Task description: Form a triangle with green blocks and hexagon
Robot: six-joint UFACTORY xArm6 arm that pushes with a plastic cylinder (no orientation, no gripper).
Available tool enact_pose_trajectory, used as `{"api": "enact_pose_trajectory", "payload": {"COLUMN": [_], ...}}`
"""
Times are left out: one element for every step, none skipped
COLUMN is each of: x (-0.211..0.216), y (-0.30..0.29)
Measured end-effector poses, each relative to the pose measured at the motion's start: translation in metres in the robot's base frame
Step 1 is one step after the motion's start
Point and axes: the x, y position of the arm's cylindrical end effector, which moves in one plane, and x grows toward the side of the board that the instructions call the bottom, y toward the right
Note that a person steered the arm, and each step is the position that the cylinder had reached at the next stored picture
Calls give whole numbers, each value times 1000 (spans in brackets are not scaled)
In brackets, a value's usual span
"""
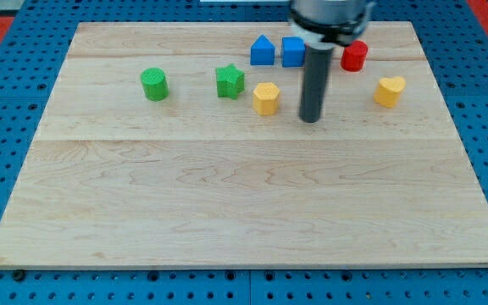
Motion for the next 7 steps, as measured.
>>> {"api": "enact_pose_trajectory", "payload": {"x": [-29, -29, -16, -35, -57, -59, -33], "y": [-1, -57, -135, -132, -153, -200, -275]}}
